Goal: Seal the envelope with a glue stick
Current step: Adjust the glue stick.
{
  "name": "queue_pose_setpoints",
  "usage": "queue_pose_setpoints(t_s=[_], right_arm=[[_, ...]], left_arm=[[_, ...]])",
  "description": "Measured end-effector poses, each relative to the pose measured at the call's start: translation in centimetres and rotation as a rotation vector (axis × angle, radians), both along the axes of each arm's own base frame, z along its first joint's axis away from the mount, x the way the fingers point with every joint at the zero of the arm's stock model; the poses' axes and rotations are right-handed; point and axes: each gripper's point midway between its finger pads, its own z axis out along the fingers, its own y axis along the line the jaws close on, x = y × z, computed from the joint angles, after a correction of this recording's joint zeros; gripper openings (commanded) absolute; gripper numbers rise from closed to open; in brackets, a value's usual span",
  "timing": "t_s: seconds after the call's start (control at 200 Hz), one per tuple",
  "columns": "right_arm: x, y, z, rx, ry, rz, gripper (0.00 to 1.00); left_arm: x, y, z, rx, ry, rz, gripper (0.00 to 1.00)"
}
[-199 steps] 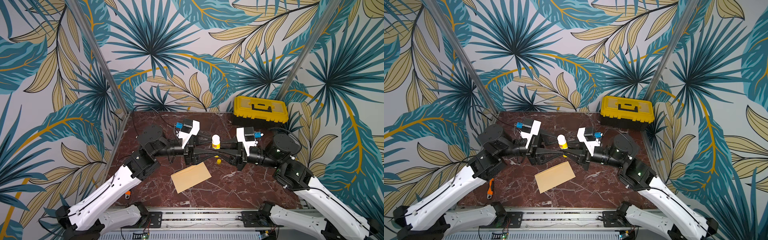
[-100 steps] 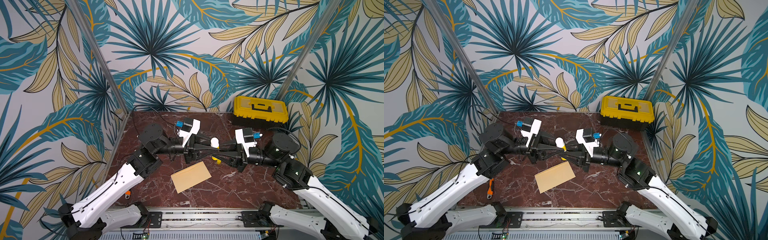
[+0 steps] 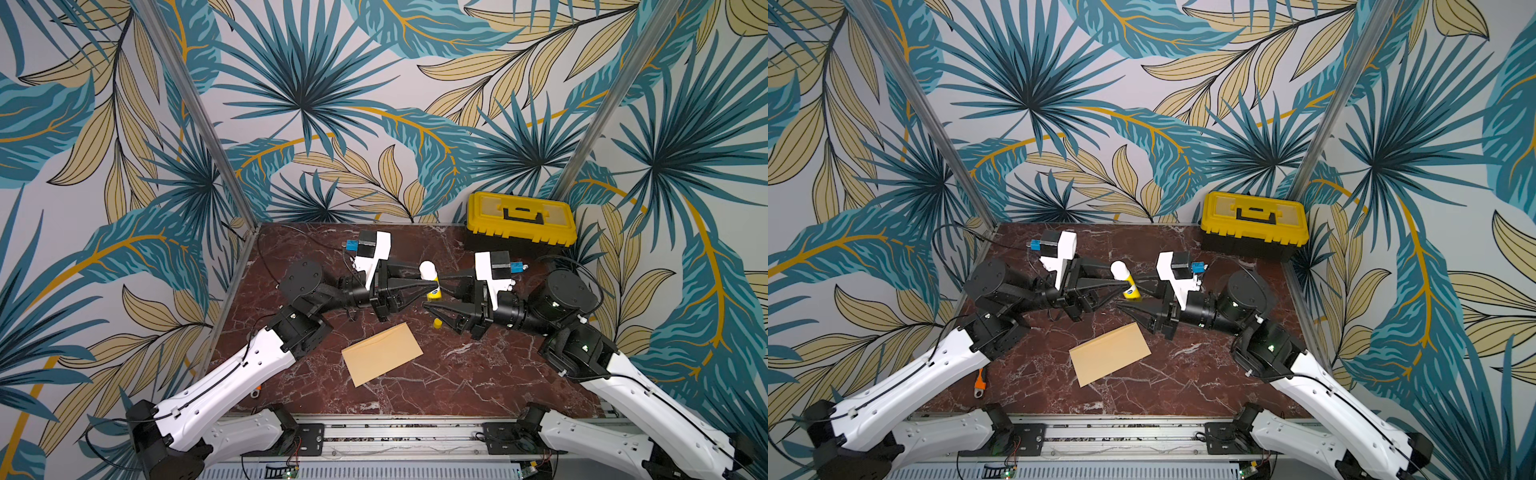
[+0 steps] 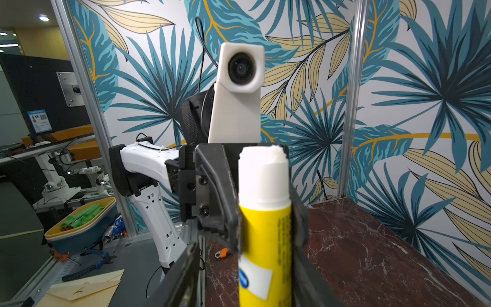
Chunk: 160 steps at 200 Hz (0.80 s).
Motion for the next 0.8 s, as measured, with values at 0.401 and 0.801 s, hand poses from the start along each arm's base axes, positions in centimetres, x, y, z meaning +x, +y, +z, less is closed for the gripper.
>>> queue_pose_setpoints(t_s=[0.401, 0.801], right_arm=[[1.5, -0.9, 5.0, 0.294, -0.119, -0.075, 0.59], [1.9, 1.3, 9.1, 0.445, -0.161, 0.056, 0.59]], left_arm=[[0.4, 3.8, 5.3, -0.356, 0.041, 0.057, 0.17], [-0.4, 6.9, 8.7, -0.567, 0.021, 0.047, 0.18]])
